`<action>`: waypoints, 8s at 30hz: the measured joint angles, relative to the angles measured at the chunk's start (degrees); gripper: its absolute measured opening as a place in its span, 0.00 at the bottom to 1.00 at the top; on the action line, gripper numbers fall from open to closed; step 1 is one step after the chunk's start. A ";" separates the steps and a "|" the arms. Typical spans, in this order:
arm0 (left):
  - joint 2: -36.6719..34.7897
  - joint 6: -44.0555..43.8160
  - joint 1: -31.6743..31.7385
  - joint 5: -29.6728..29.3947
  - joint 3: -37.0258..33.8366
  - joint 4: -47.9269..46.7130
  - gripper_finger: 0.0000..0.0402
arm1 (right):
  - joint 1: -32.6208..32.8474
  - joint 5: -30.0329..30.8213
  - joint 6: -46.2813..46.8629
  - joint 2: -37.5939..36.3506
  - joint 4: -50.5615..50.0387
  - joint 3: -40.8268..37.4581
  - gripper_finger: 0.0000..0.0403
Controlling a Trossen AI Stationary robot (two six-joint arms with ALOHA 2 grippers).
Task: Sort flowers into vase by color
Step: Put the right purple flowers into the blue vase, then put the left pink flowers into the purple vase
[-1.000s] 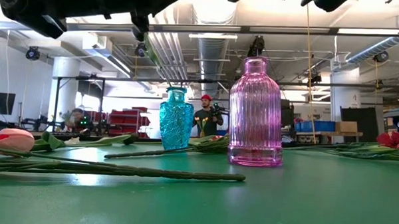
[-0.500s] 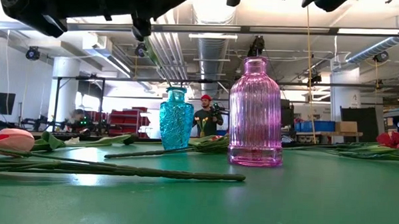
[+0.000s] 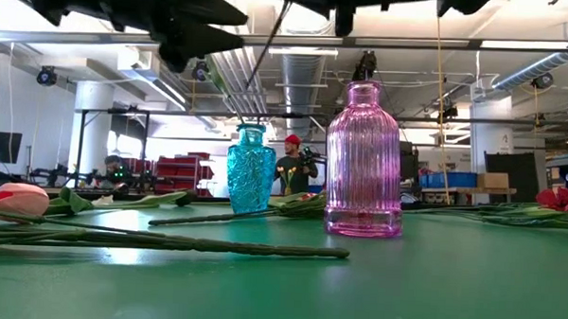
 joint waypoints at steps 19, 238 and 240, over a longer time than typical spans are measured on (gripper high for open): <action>-5.75 -2.61 0.06 -4.68 0.07 -12.15 0.49 | -6.87 -0.37 4.30 4.69 -0.64 0.00 0.03; 10.16 -6.02 -3.40 -8.66 -8.08 11.42 0.00 | -0.68 6.45 25.93 -19.30 -68.64 -0.83 0.61; 8.98 -5.10 -3.64 -7.97 -8.22 11.55 0.00 | -0.49 6.26 25.28 -21.59 -68.43 -0.83 0.61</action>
